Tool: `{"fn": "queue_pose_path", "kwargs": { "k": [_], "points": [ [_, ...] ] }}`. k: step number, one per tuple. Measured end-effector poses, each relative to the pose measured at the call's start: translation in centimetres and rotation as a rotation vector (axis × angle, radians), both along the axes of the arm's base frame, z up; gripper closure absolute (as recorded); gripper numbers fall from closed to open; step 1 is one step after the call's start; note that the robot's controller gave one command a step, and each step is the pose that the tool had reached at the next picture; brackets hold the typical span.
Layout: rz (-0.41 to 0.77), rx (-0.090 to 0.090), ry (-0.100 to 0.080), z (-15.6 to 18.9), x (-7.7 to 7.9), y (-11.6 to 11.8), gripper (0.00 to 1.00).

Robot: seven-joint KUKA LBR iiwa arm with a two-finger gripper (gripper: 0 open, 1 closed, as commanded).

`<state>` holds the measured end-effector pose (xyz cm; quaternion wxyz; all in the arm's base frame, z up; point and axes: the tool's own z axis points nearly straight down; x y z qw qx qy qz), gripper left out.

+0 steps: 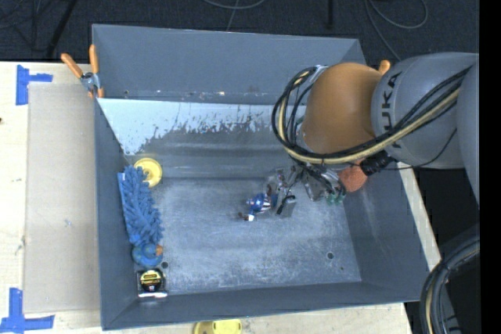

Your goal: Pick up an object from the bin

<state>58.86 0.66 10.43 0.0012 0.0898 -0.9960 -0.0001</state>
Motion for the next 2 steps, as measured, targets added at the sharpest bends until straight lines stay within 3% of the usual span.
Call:
{"fn": "queue_pose_path", "kwargs": {
  "k": [1, 2],
  "points": [
    [0.013, 0.002, -0.009, 1.0, -0.7, 0.7, 1.00],
    [0.035, 0.000, -0.012, 17.3, -0.6, 1.1, 1.00]
  ]
}}
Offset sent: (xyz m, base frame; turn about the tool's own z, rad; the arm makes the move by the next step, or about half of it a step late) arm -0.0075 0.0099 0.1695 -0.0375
